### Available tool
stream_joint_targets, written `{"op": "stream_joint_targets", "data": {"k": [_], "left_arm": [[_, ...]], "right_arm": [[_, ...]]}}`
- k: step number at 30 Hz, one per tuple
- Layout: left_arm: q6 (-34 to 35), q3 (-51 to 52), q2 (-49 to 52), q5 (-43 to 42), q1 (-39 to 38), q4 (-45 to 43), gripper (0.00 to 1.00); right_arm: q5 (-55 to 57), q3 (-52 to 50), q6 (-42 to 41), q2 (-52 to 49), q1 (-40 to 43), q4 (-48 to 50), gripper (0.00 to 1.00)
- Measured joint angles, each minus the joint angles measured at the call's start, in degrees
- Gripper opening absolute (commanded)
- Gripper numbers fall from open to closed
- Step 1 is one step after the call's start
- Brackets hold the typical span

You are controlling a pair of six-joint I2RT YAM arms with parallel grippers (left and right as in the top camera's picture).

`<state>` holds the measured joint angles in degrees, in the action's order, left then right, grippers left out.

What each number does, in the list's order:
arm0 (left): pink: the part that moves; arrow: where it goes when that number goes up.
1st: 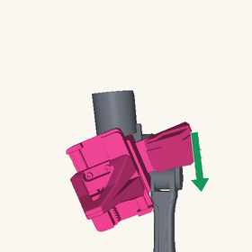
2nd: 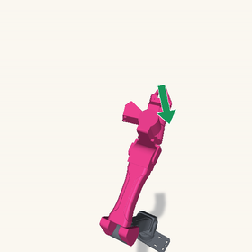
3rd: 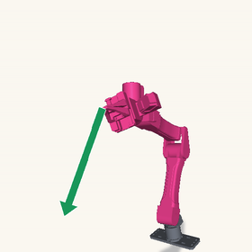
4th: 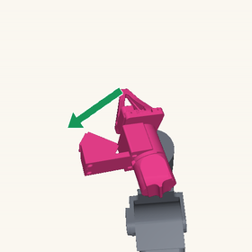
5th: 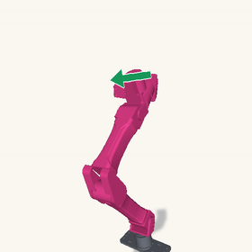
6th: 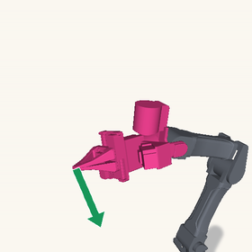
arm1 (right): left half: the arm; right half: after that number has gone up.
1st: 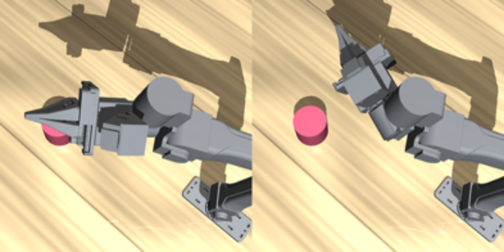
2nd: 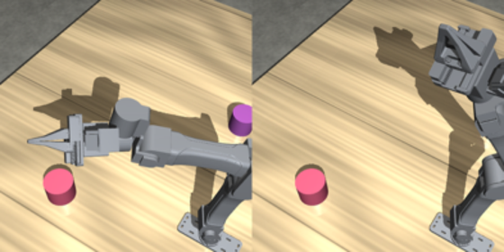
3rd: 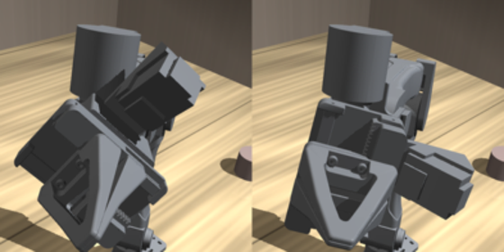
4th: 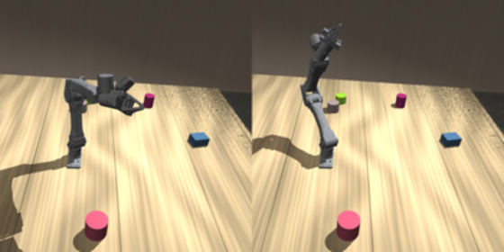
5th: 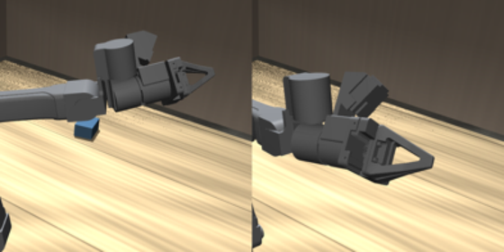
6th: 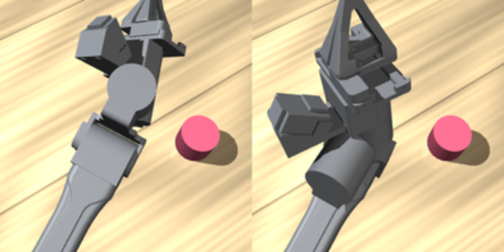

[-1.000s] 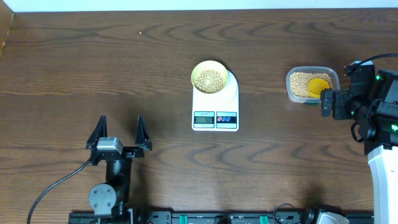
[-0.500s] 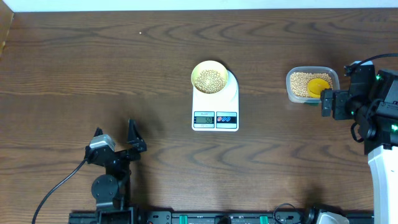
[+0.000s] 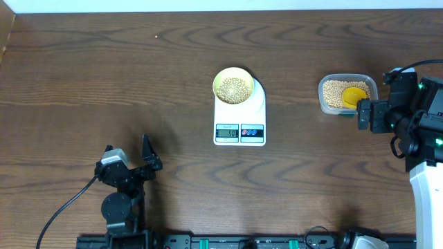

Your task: Scoop item into bowl and weigh 50g on scale

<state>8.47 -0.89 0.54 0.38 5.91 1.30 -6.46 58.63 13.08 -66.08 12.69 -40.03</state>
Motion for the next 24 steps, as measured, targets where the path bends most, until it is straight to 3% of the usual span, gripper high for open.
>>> {"op": "stream_joint_targets", "data": {"k": [24], "left_arm": [[-1.0,0.0,0.0,0.0,0.0,0.0,0.97]], "right_arm": [[0.0,0.0,0.0,0.0,0.0,0.0,0.99]]}}
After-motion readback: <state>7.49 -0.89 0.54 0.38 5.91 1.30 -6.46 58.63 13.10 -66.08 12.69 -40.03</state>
